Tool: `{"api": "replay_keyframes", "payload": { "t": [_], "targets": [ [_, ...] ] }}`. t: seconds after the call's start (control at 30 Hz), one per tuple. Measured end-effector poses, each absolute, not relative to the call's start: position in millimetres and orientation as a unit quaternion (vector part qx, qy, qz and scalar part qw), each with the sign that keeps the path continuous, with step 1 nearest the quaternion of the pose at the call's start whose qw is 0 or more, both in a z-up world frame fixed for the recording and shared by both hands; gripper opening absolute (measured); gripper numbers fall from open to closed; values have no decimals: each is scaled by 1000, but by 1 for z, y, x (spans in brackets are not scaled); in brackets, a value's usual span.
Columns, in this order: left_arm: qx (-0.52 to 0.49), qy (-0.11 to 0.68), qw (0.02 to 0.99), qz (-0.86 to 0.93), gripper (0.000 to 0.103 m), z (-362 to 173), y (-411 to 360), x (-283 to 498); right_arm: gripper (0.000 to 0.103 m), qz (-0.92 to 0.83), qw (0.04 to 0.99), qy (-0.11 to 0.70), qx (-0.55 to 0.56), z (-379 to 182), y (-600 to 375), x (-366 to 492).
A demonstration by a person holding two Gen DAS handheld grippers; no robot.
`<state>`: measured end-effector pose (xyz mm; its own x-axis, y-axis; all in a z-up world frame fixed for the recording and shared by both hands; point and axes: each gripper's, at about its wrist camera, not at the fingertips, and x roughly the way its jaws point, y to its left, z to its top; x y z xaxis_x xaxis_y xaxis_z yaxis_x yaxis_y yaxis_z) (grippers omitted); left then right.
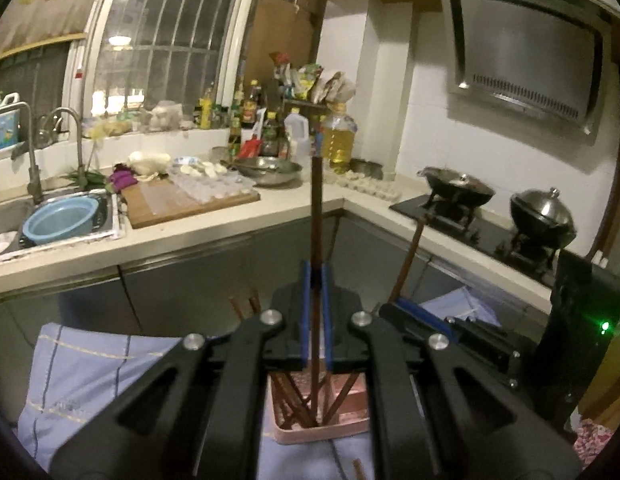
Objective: Organize utensils
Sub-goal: 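Lift both chopsticks, lower them into the pink basket and open both tools, then move both open tools back to the last chopsticks on the cloth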
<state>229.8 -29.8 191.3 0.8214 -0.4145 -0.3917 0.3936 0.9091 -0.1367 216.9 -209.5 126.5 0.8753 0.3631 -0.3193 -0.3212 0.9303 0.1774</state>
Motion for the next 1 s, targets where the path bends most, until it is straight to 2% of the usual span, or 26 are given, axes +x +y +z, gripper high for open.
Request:
{"api": "replay_keyframes", "payload": {
  "t": [0.2,0.27,0.3,0.4,0.43,0.47,0.5,0.53,0.73,1.0],
  "targets": [
    [-16,272,939,-212,5,136,-40,250,6,162,964,203,57,81,-206,225],
    [-7,315,927,-204,14,108,-49,255,7,162,957,234,57,62,-205,226],
    [-5,330,923,-199,25,99,-51,256,7,162,954,246,62,57,-206,224],
    [-12,335,924,-184,32,80,-49,242,11,159,951,246,95,49,-217,206],
    [-15,323,930,-173,37,79,-45,232,20,156,952,239,108,49,-223,197],
    [-20,309,937,-162,42,79,-39,222,39,152,954,226,123,49,-229,182],
    [-28,294,944,-150,55,81,-33,210,51,147,957,215,130,48,-233,171],
    [-36,277,950,-139,64,82,-27,197,67,138,960,200,136,47,-237,157],
    [-41,233,967,-92,66,64,4,125,68,76,969,173,157,20,-254,69],
    [52,308,948,-54,66,-36,-4,72,68,-5,948,296,119,-63,-249,13]
  ]
}}
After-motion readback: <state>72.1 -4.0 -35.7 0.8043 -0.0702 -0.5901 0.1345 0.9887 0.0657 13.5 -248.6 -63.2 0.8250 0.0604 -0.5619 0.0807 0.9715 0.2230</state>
